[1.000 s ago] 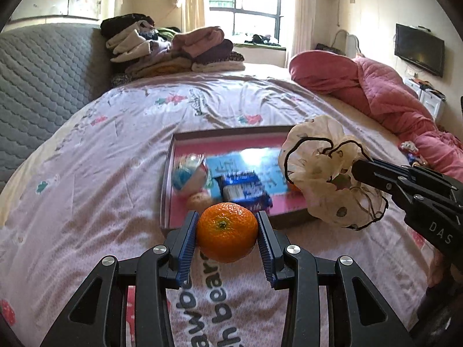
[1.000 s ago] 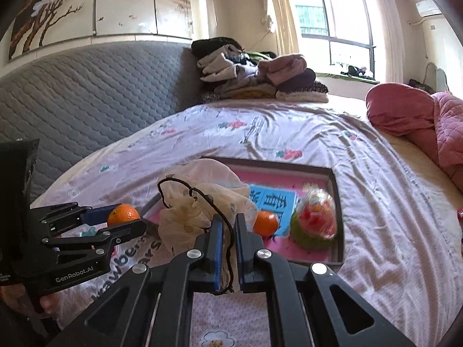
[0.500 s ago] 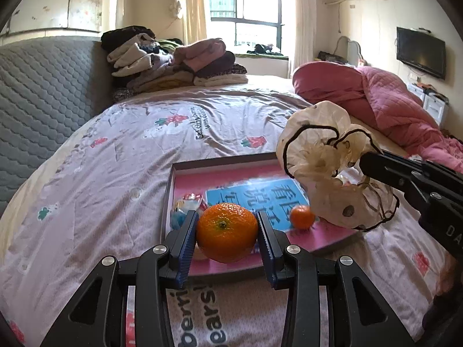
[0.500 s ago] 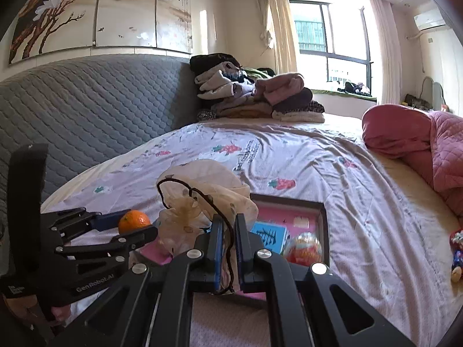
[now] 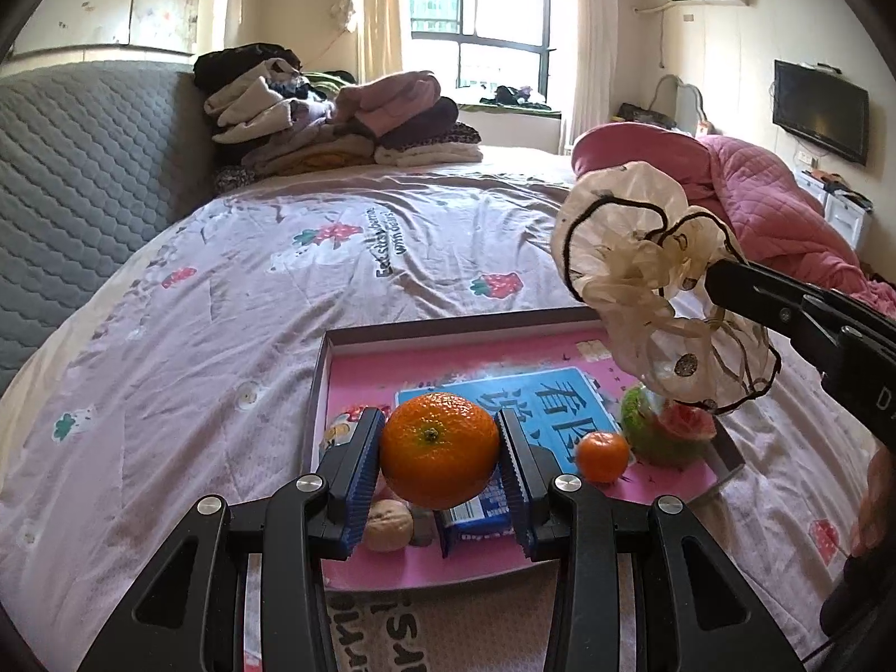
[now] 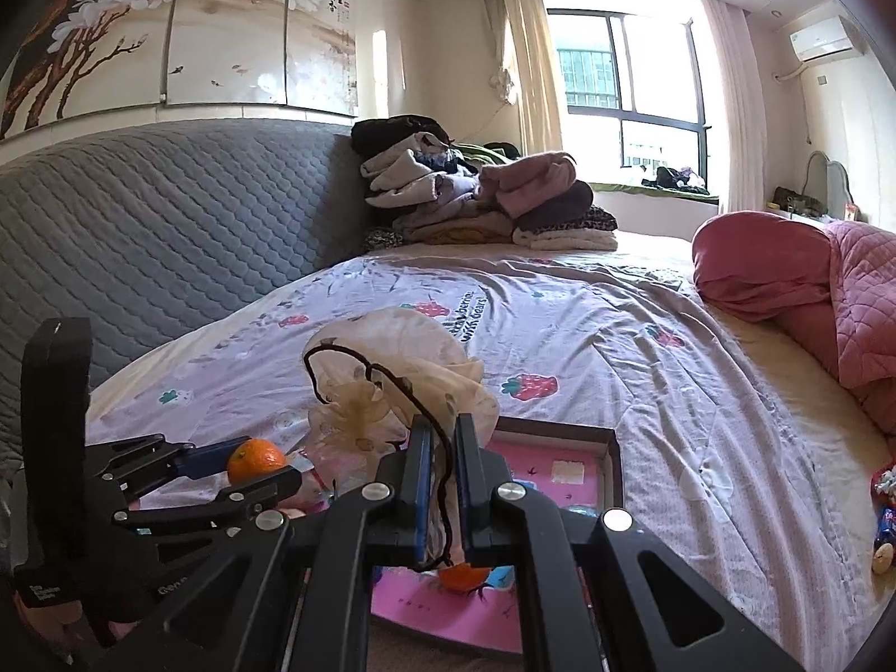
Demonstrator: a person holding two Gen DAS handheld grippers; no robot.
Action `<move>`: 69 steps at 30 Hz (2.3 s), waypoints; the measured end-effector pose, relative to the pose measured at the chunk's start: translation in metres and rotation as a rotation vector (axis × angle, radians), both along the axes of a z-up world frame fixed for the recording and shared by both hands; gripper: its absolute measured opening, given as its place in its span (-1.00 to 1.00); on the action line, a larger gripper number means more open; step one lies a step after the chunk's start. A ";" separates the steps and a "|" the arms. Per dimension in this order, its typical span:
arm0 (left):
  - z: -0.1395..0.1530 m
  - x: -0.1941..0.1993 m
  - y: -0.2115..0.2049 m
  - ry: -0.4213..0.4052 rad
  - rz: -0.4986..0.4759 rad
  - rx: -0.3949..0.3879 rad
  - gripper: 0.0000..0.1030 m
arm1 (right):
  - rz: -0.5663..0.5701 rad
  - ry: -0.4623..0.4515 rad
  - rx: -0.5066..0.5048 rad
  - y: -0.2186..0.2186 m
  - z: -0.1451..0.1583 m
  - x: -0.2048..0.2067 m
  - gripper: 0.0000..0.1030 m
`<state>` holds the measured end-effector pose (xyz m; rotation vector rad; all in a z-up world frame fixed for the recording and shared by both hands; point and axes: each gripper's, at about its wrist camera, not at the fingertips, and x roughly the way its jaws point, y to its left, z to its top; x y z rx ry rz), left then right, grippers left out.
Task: Organize objects
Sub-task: 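Carry the mandarin with the left tool over the tray while the right tool carries the bag, then lower the mandarin with the left tool into the tray while the right tool lowers the bag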
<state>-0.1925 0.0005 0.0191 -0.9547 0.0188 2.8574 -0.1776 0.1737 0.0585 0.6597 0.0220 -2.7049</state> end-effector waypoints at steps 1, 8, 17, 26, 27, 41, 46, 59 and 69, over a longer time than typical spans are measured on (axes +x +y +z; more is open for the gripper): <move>-0.001 -0.002 -0.001 -0.001 0.001 0.001 -0.20 | 0.001 -0.003 0.000 0.000 -0.001 -0.002 -0.84; -0.009 -0.018 -0.008 -0.013 0.007 0.008 -0.20 | -0.010 -0.012 0.013 -0.001 -0.006 -0.017 -0.84; -0.025 -0.032 0.001 -0.043 -0.025 -0.006 -0.20 | -0.038 -0.063 0.045 -0.002 -0.027 -0.043 -0.84; -0.043 -0.038 0.013 -0.084 -0.059 -0.024 -0.20 | -0.039 -0.120 0.076 -0.008 -0.055 -0.064 -0.84; -0.045 -0.039 0.014 -0.089 -0.062 -0.024 -0.20 | -0.038 -0.126 0.078 -0.009 -0.058 -0.066 -0.84; -0.061 -0.026 0.023 -0.136 -0.074 -0.021 -0.20 | -0.055 -0.185 0.151 -0.018 -0.090 -0.078 -0.83; -0.062 -0.019 0.024 -0.132 -0.069 -0.026 -0.20 | -0.059 -0.203 0.184 -0.020 -0.098 -0.081 -0.80; -0.062 -0.008 0.025 -0.136 -0.051 -0.034 -0.20 | -0.060 -0.218 0.212 -0.022 -0.099 -0.078 -0.72; -0.063 -0.003 0.026 -0.147 -0.042 -0.036 -0.19 | -0.068 -0.232 0.213 -0.021 -0.095 -0.076 -0.58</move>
